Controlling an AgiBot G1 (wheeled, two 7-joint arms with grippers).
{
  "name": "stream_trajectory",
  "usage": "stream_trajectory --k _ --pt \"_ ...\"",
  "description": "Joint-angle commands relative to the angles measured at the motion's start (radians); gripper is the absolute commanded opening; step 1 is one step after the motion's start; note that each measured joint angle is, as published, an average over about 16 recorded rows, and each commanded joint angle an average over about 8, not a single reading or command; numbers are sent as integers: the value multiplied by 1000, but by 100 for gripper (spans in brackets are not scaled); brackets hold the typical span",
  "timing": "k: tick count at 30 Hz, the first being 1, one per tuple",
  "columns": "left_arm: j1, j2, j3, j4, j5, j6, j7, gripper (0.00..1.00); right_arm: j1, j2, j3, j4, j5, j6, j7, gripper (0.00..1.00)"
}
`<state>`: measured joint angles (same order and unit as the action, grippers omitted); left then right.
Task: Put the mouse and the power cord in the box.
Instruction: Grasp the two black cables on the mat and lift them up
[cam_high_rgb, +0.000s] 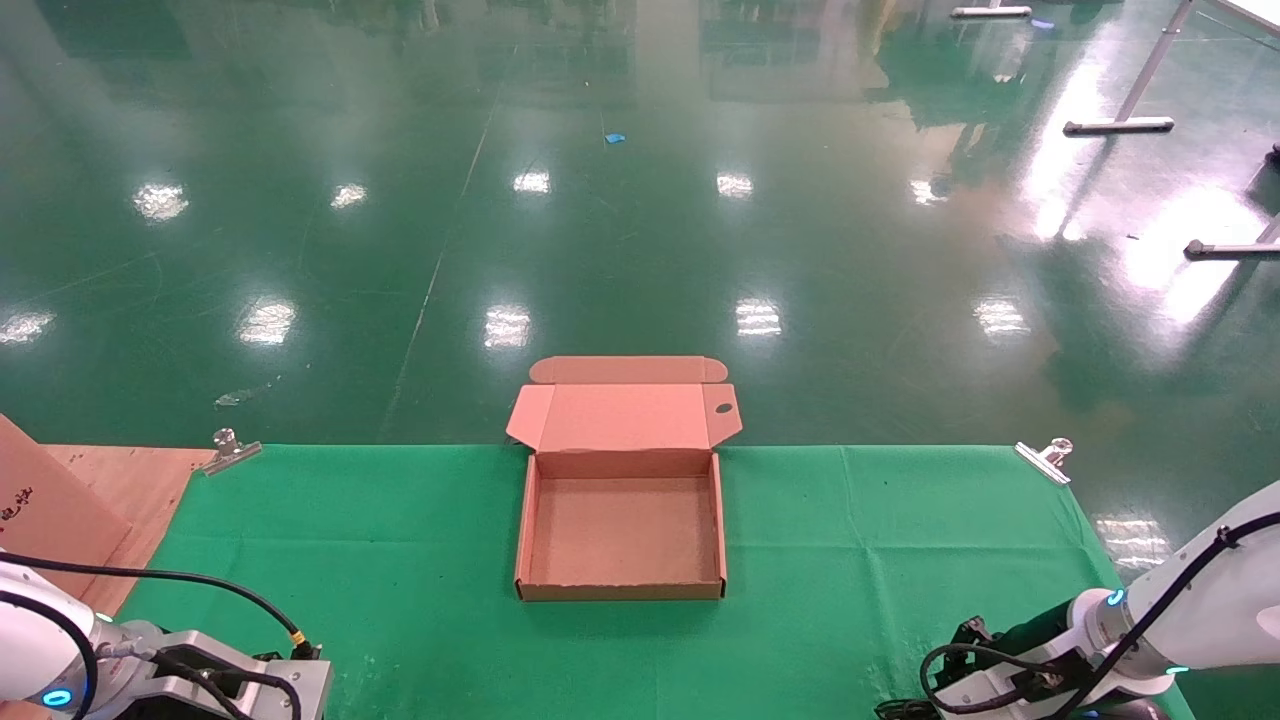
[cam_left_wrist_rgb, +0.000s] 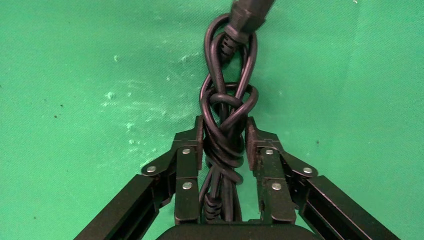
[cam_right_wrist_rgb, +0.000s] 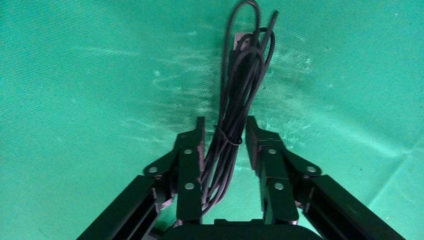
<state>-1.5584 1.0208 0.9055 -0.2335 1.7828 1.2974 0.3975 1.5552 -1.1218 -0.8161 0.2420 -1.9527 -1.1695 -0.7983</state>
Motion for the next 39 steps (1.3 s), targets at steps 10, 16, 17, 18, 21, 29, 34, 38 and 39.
stream_trajectory --k 10,16,17,18,21,29,34,38,39 --pt "-16 1 1 4 1 14 10 0 18 6 7 -11 12 -21 -14 0" --pt "-48 -4 0 -23 1 39 3 0 53 22 22 -1 35 -61 -15 0" --pt "-55 -6 -1 -32 0 46 0 0 62 25 26 4 41 -72 -14 0" --pt "-63 -8 -1 -41 -1 52 -3 0 71 29 30 9 47 -84 -12 0" --pt "-92 -14 -3 -80 -2 73 -16 0 102 43 43 33 67 -123 -3 0" --pt "-185 -32 -11 -249 1 124 -102 0 198 78 72 162 109 -227 67 0" --pt "-244 -18 -22 -364 1 129 -176 0 249 69 87 275 122 -248 155 0" --pt "-297 21 -26 -423 15 110 -219 0 288 35 92 355 115 -230 235 0" --pt "-311 33 -26 -430 20 104 -225 0 299 24 92 370 111 -223 253 0"
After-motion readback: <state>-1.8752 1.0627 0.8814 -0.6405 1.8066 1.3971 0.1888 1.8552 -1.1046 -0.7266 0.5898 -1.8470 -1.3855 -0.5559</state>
